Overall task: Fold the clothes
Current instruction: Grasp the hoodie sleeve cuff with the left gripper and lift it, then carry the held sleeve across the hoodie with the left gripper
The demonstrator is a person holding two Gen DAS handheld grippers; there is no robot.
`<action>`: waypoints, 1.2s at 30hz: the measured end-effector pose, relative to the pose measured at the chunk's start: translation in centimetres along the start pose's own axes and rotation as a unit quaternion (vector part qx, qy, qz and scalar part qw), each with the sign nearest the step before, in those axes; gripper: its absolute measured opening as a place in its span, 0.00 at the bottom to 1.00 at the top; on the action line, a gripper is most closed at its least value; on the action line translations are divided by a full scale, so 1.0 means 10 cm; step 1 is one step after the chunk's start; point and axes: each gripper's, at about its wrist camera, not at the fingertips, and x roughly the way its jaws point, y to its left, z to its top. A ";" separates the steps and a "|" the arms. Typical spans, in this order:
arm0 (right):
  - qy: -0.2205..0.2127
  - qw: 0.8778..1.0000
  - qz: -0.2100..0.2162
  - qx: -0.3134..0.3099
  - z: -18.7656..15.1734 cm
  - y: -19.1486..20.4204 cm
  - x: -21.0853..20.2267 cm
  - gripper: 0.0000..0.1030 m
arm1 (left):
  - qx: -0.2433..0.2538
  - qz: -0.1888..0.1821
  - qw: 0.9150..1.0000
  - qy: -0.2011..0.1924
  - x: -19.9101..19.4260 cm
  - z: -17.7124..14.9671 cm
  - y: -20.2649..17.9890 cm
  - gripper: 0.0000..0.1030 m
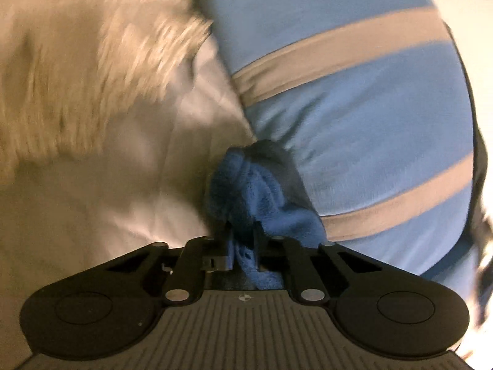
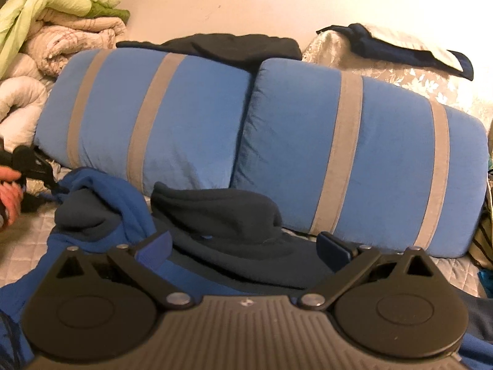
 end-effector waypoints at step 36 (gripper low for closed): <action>0.093 0.970 0.087 0.209 -0.07 -0.63 0.05 1.00 | 0.298 0.311 0.884 -0.178 -2.89 0.62 0.70 0.08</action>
